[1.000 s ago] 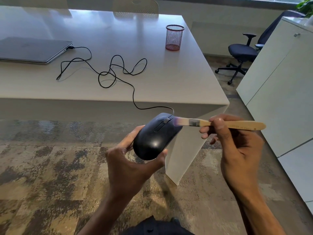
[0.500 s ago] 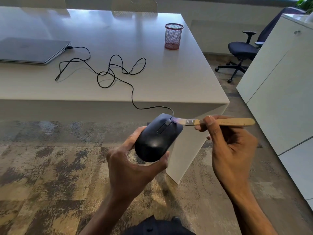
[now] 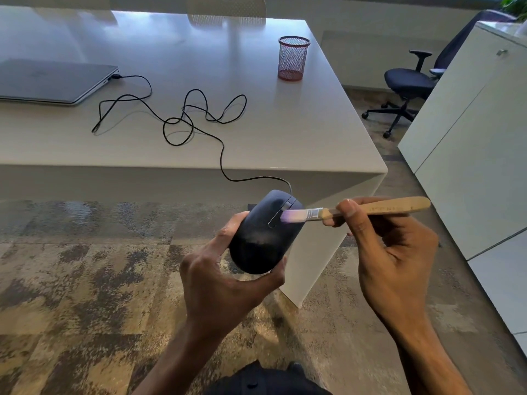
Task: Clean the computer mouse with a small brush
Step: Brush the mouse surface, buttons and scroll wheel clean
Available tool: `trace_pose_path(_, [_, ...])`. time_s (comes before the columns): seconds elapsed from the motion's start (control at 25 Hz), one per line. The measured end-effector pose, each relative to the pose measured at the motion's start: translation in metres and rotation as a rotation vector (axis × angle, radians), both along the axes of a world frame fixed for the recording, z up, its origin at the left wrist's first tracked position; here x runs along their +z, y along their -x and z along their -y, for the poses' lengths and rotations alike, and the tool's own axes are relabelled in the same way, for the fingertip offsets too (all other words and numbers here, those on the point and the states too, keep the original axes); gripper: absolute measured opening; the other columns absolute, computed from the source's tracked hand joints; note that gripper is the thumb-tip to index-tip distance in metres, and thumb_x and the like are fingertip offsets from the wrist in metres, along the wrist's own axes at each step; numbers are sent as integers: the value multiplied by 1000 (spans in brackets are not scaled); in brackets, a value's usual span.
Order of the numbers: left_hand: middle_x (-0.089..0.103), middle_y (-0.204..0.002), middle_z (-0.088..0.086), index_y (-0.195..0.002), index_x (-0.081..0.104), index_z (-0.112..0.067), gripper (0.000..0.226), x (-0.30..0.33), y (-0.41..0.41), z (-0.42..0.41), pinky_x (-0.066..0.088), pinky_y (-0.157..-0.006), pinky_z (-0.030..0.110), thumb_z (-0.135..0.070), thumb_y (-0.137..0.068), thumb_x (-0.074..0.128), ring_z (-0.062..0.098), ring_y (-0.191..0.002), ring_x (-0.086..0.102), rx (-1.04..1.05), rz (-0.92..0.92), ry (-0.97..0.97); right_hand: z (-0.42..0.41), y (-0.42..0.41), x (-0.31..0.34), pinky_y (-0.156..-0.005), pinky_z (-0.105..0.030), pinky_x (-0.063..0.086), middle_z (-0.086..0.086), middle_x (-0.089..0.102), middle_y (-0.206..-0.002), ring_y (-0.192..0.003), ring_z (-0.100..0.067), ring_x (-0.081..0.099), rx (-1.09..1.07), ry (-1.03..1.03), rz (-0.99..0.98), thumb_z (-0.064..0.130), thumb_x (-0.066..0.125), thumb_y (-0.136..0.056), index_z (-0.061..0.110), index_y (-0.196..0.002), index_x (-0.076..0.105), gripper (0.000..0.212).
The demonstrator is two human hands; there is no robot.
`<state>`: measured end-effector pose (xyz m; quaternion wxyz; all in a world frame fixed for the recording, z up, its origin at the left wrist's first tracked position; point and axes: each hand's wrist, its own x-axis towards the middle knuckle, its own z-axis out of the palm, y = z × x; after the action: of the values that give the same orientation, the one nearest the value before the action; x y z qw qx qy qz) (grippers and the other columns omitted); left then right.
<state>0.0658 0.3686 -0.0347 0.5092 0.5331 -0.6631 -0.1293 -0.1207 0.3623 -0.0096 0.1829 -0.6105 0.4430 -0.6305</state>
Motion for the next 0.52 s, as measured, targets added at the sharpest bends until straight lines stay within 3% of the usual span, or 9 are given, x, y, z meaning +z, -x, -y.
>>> trace_pose_path(0.2, [60,-93,-16,-121,62,-11,75,2,1,-1,36,-77,-3,-57,-62,69,-8,-88,54,0,8,-18,7,5,2,-73,-20,55,13,70,-93,-84,-5,70,-130,53,-112,35,57,-99,31,-97,66,10])
trace_pose_path(0.4, [60,-93,-17,-122,61,-11,76,2,1,-1,40,-75,0,-57,-62,69,-5,-82,57,-2,13,-29,5,5,9,-63,-27,54,14,69,-90,-75,-7,68,34,102,-312,23,56,-98,17,-95,70,15])
trace_pose_path(0.52, [60,-91,-16,-121,63,-10,75,2,1,-1,41,-74,1,-57,-62,70,-2,-75,59,-3,44,-27,6,10,16,-62,-20,49,18,64,-84,-75,-3,64,1,121,-387,20,55,-95,14,-90,68,16])
